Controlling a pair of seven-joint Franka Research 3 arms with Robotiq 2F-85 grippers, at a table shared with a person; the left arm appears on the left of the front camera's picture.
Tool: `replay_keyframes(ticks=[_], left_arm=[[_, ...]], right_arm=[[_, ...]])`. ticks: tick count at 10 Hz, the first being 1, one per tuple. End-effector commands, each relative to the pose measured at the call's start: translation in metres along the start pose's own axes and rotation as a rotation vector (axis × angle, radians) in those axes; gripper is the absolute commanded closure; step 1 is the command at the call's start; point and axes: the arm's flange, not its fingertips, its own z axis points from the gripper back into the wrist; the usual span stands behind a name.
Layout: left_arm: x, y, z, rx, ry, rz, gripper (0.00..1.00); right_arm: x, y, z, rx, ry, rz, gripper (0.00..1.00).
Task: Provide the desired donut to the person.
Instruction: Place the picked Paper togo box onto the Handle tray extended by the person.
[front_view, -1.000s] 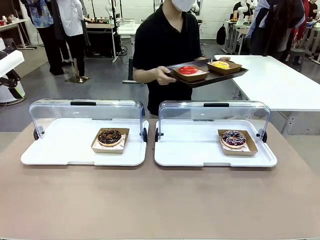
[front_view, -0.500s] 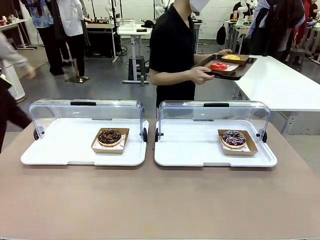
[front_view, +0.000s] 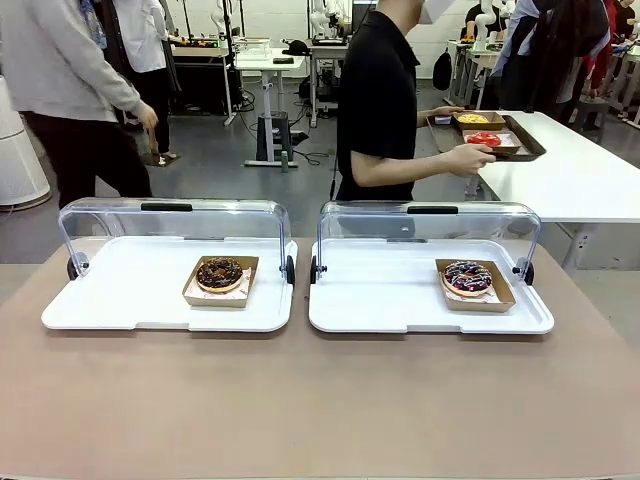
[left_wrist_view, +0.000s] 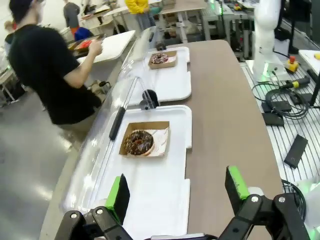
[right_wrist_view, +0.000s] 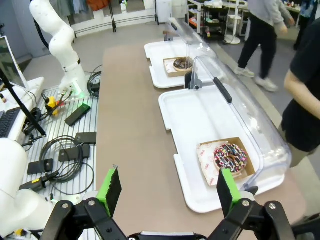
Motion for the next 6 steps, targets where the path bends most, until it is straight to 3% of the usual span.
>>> replay_keyframes(ticks=[1, 5, 6], left_arm=[[-0.009, 0.006, 0.005, 0.008, -0.005, 0.029, 0.0], [-0.024, -0.007, 0.035, 0.038, -0.025, 0.057, 0.0], [-0.025, -0.009, 0.037, -0.002, -0.056, 0.04, 0.0]], right_arm=[[0.0, 0.0, -0.001, 0.004, -0.014, 0.007, 0.0], [0.0, 0.0, -0.001, 0.004, -0.014, 0.007, 0.0], [0.0, 0.0, -0.001, 0.004, -0.014, 0.007, 0.0]])
